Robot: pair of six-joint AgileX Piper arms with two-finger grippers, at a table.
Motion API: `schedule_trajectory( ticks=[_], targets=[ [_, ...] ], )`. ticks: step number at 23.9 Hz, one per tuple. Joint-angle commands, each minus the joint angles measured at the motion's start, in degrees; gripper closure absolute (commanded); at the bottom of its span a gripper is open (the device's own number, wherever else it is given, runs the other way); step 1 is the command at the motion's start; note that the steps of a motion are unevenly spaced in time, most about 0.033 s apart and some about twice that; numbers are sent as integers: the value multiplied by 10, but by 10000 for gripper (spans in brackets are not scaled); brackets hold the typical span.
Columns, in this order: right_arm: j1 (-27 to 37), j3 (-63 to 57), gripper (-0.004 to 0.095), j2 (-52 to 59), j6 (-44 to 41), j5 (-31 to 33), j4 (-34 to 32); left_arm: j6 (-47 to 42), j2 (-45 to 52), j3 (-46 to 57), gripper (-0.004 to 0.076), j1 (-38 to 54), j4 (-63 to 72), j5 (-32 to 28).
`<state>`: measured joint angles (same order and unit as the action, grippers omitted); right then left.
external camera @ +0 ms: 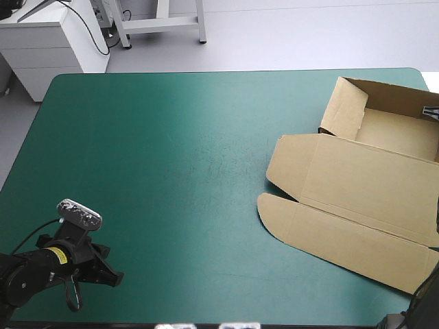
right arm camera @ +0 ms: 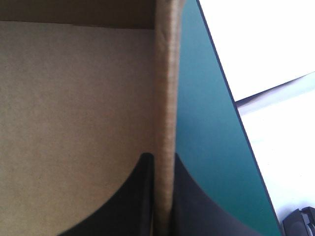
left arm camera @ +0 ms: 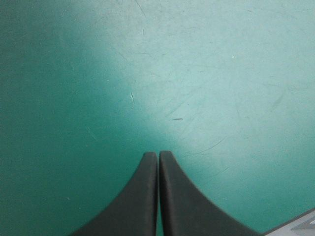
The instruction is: Fold the box
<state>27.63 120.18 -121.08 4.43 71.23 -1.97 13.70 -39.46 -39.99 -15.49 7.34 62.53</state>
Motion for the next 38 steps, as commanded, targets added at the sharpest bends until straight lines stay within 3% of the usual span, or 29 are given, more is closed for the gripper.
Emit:
schedule_trajectory(
  ticks=[1, 8, 10, 12, 19, 21, 23, 25, 29, 32, 38],
  targets=[
    [6, 15, 798, 39, 2, -12, -12, -3, 0, -15, 732, -1, 9, -25],
    [6, 15, 209, 39, -5, -11, -11, -7, 0, -15, 732, -1, 9, -24],
    [6, 15, 131, 40, -6, -10, -9, -7, 0, -15, 732, -1, 9, -23],
    [6, 16, 124, 40, -6, -8, 2, -7, 0, -15, 732, -1, 9, -22],
    [5, 17, 239, 95, 10, 4, 68, -7, 0, -15, 732, -1, 9, -22],
    [5, 17, 383, 124, 17, 4, 103, -7, 0, -15, 732, -1, 9, -22],
    [5, 15, 705, 167, 26, 4, 152, -7, 0, -15, 732, -1, 9, -22],
    [5, 15, 922, 203, 44, 4, 195, -7, 0, -15, 732, -1, 9, -22],
    [3, 12, 917, 278, 65, 4, 258, -7, 0, -15, 732, -1, 18, -27],
    [-9, -17, 917, 321, 73, 4, 270, -7, 0, -15, 732, -1, 18, -27],
    [-100, -131, 917, 411, 108, 4, 277, -7, 0, -15, 732, -1, 18, -49]
  ],
)
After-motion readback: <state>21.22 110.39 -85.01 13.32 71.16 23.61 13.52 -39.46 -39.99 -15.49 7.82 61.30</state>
